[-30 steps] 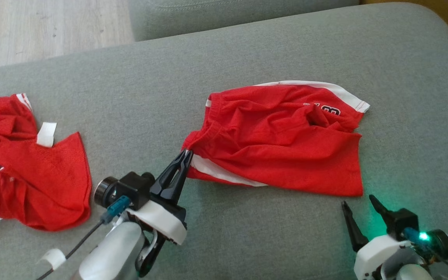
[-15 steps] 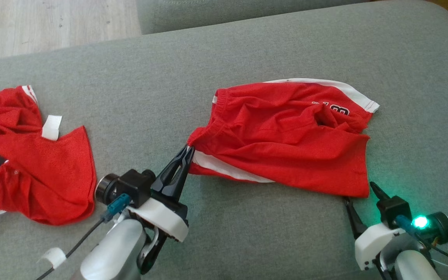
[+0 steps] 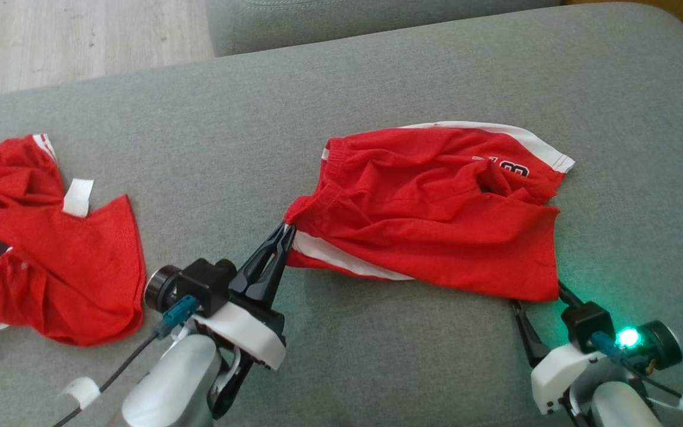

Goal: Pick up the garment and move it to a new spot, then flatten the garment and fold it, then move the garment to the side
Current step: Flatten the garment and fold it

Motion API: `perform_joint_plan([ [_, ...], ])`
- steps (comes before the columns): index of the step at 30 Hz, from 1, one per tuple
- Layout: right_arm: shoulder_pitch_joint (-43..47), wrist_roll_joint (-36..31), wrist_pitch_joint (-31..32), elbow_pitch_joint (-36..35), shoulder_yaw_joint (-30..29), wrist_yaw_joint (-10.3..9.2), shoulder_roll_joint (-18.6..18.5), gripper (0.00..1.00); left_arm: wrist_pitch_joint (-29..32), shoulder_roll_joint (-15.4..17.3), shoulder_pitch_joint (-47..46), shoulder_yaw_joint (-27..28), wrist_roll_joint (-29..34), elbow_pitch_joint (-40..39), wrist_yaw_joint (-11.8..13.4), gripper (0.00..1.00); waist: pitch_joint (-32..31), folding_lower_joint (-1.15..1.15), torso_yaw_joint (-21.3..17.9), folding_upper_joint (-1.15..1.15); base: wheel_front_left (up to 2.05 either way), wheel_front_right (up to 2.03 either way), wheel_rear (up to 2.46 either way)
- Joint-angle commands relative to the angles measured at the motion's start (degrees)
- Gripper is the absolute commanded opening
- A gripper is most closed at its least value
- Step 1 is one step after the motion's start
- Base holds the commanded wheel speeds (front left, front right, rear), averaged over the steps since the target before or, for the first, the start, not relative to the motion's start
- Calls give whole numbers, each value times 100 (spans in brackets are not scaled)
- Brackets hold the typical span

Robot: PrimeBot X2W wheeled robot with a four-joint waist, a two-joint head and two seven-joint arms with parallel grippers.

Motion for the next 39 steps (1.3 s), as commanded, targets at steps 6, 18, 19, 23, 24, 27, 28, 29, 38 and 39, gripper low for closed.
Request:
perform_joint_plan([
  [6,-208,156,-18,69,291,37,-69,100,-71,57,-122,281,46,-140,-36,0,3,0,3,0,0,0,0],
  [18,-435,786,2,244,508,37,-43,0,-71,73,-117,365,72,-159,-42,0,-49,0,-5,0,0,0,0],
  [19,-436,914,-11,197,522,37,-29,0,-71,84,-102,400,79,-177,-38,0,-76,0,-15,0,0,0,0],
  [23,-470,1493,-26,-164,640,37,-3,0,-71,134,-47,551,131,-294,-25,0,-184,0,-63,0,0,0,0],
  [24,-489,1675,-4,-302,673,37,-4,0,-71,146,-39,591,149,-335,-24,0,-212,0,-76,0,0,0,0],
  [27,-653,2396,224,-1035,832,37,-152,0,-71,169,-51,827,127,-518,-18,0,-327,0,-110,0,0,0,0],
  [28,-720,2543,316,-1247,870,37,-231,0,-71,170,-77,894,100,-570,-19,0,-344,0,-112,0,0,0,0],
  [29,-794,2680,422,-1452,904,37,-312,0,-71,178,-119,948,81,-618,-22,0,-370,0,-109,0,0,0,0],
  [38,-1960,3603,1604,-2627,1103,37,-973,0,40,460,-912,1256,5,-815,-30,0,-636,0,-100,0,0,0,0],
  [39,-2140,3673,1694,-2674,1139,37,-1019,0,75,481,-1029,1307,-12,-817,-11,0,-675,0,-103,0,0,0,0],
])
